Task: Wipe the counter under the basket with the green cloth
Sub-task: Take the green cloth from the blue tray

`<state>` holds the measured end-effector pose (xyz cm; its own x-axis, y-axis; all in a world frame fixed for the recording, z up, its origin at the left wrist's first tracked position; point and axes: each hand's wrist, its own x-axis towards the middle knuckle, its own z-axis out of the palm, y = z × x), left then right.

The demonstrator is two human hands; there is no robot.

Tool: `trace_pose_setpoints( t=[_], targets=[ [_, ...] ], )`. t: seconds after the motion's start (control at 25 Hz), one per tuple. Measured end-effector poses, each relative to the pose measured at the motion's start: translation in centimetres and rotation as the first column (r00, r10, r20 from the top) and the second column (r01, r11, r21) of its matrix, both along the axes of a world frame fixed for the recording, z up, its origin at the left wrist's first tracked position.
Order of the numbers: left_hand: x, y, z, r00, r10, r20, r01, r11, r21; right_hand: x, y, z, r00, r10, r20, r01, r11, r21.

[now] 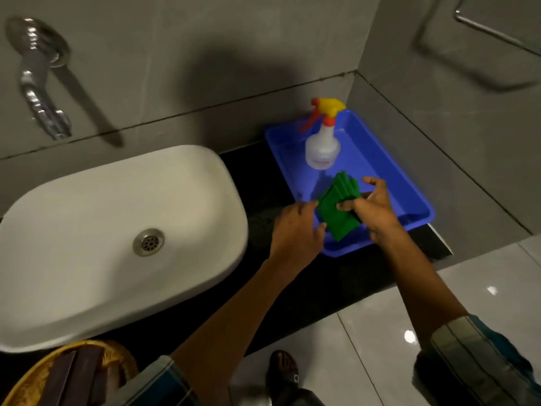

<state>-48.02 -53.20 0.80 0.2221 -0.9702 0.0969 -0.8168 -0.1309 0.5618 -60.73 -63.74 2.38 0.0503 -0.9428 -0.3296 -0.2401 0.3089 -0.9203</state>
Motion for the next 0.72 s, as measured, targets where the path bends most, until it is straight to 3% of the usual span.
trace_pose_setpoints(
  t=[0.08, 0.16, 0.24, 0.32, 0.48, 0.6, 0.72],
  targets=[
    [3.9, 3.2, 2.1, 0.925, 0.212, -0.316, -0.248, 0.966, -0.078, 2.6, 3.2, 3.4, 0.928, 0.09, 0.363, -0.11, 0.993, 0.035],
    [8.7, 7.6, 4.8, 0.697, 0.309, -0.647, -0.356, 0.933, 0.062, 6.1, 7.6, 6.3, 0.766, 0.245, 0.594, -0.316, 0.949, 0.016],
    [13.5, 13.6, 6.9, 0.432, 0.213, -0.876, -0.35, 0.935, 0.055, 10.7, 12.7, 8.0, 0.657, 0.396, 0.642, -0.497, 0.867, -0.027],
    [18.2, 20.7, 7.9, 0.389, 0.15, -0.909, -0.419, 0.907, -0.03, 16.2, 18.6, 8.5, 0.653, 0.521, 0.55, -0.599, 0.799, -0.046],
    [27.2, 35.1, 6.1, 0.355, 0.283, -0.891, -0.621, 0.784, 0.001, 29.3, 31.1, 6.7, 0.674, 0.72, 0.168, -0.721, 0.69, -0.062],
    [33.6, 43.7, 2.4, 0.287, 0.478, -0.83, -0.778, 0.622, 0.089, 37.8, 39.5, 4.1, 0.578, 0.81, 0.094, -0.807, 0.585, -0.076],
    [38.3, 49.4, -0.8, 0.279, 0.63, -0.725, -0.824, 0.545, 0.156, 44.1, 45.2, 0.7, 0.425, 0.888, -0.175, -0.903, 0.403, -0.146]
  ],
)
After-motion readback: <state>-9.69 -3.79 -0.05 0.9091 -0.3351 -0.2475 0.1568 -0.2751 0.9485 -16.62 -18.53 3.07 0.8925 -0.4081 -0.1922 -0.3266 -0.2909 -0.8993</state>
